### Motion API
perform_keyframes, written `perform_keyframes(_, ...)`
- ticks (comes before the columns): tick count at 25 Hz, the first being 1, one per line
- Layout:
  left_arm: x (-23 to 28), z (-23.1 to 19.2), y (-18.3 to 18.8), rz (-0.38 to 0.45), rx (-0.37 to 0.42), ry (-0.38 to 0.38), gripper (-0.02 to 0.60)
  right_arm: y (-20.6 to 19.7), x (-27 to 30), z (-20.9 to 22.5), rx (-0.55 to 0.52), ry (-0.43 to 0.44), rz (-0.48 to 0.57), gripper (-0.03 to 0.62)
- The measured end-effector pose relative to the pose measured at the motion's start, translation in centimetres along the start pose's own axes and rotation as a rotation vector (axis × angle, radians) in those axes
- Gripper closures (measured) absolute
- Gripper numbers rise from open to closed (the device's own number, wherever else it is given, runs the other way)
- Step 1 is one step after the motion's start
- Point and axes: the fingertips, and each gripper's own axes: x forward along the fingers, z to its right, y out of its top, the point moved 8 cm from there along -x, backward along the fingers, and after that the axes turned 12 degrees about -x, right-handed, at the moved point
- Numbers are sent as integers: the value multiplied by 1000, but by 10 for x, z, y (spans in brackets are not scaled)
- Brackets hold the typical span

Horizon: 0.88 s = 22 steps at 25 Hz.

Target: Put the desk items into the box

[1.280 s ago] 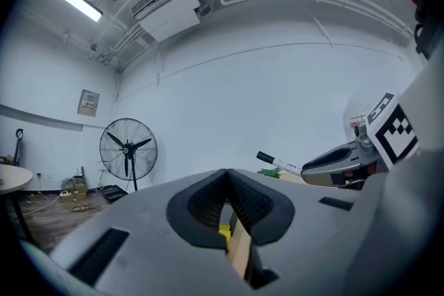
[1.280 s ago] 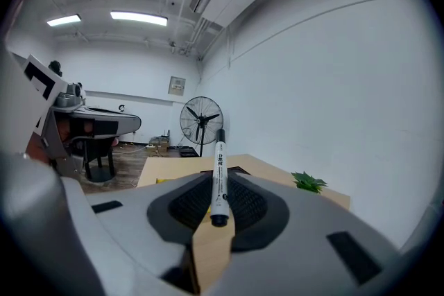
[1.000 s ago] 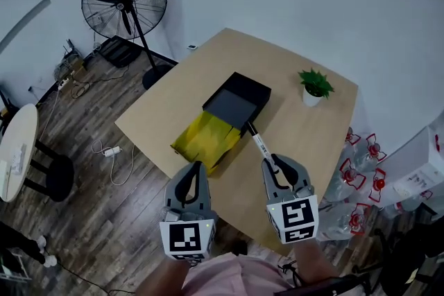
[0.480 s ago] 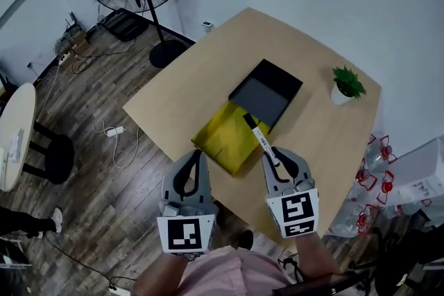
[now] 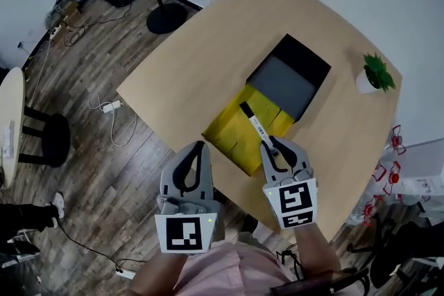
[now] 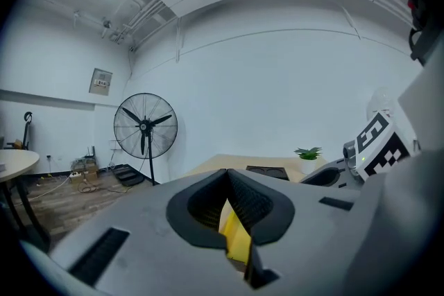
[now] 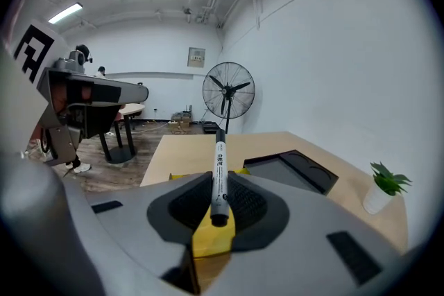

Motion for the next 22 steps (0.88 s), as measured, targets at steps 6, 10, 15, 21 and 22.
perform_keyframes(6,25,-29,-17,-50,-20,7,571,-24,44,-15,2,54,-91,523)
perform_keyframes(10,36,-47,-23,-82,-44,26,571,-40,63,-24,3,90,-161,523)
perform_keyframes(15,50,-64,-31,-110,-60,36,571,-49,80,-33,-11,127,-234,522)
perform_keyframes(21,60,-73,-41,-141,-74,39,571,-56,96,-39,-21,174,-280,522)
perform_keyframes(22,60,-74,-42,-145,-76,40,571,-57,98,-40,-23,179,-287,522)
